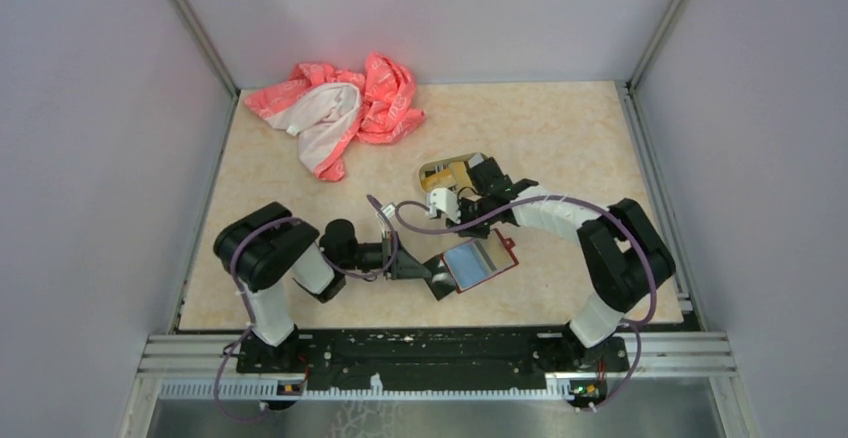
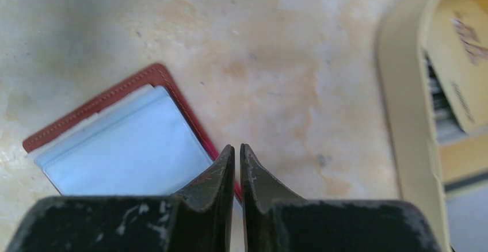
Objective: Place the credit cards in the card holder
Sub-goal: Insert the credit card into the card holder.
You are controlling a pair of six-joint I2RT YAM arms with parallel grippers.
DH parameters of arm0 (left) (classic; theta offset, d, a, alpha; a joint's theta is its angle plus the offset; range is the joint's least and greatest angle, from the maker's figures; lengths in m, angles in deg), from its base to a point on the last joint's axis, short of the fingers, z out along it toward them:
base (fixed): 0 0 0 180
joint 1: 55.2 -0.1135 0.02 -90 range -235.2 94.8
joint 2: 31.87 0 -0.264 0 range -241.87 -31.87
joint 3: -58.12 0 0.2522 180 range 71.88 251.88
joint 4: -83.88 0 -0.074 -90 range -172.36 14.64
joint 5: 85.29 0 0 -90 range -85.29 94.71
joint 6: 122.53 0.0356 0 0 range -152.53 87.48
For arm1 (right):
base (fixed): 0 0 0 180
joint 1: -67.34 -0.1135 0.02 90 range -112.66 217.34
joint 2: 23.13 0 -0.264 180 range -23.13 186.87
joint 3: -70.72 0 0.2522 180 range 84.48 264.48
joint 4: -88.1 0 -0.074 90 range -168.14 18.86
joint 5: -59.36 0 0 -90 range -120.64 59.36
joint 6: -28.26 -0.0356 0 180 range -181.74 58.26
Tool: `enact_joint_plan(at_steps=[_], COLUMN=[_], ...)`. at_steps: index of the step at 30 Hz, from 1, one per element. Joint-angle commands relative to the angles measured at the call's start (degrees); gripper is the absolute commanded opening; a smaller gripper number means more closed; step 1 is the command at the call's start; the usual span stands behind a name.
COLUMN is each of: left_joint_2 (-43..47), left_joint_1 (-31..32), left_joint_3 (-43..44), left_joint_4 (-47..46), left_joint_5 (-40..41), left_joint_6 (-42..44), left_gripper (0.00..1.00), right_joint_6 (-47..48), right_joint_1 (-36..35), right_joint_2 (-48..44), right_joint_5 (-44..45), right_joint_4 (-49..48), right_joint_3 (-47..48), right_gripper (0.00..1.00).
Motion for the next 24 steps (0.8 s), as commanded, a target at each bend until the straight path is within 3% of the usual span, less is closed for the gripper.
enact_joint_plan(at_steps=[1, 4, 8, 15, 24], left_joint_2=[-9.11, -13.11, -10.9, -6.81, -7.39], left_joint_1=[3.73, 5.78, 7.95, 10.95, 12.2], left_joint_3=[1.73, 3.39, 5.08, 10.2, 13.27], left_joint_4=[-19.19, -21.46, -11.95, 6.89, 12.46], left_joint_5=[2.11, 7.1, 14.44, 22.97, 26.76], left_joint_6=[-11.83, -15.3, -12.2, -10.49, -11.79], left_gripper=[0.0, 0.0, 0.0, 0.0, 0.0], right_joint_6=[-1.4, -0.32, -0.69, 4.53, 5.47], right_joint_1=[5.66, 10.13, 13.43, 13.63, 13.64], right_joint_2=[-7.61, -9.85, -11.6, -6.73, -6.92], right_joint_5=[-4.34, -7.98, -9.76, -6.99, -4.78], right_joint_4=[1.84, 4.39, 4.4, 13.41, 14.1], right_joint_3=[2.19, 2.74, 2.46, 6.51, 6.5], right_gripper=[0.09, 0.09, 0.09, 0.08, 0.08])
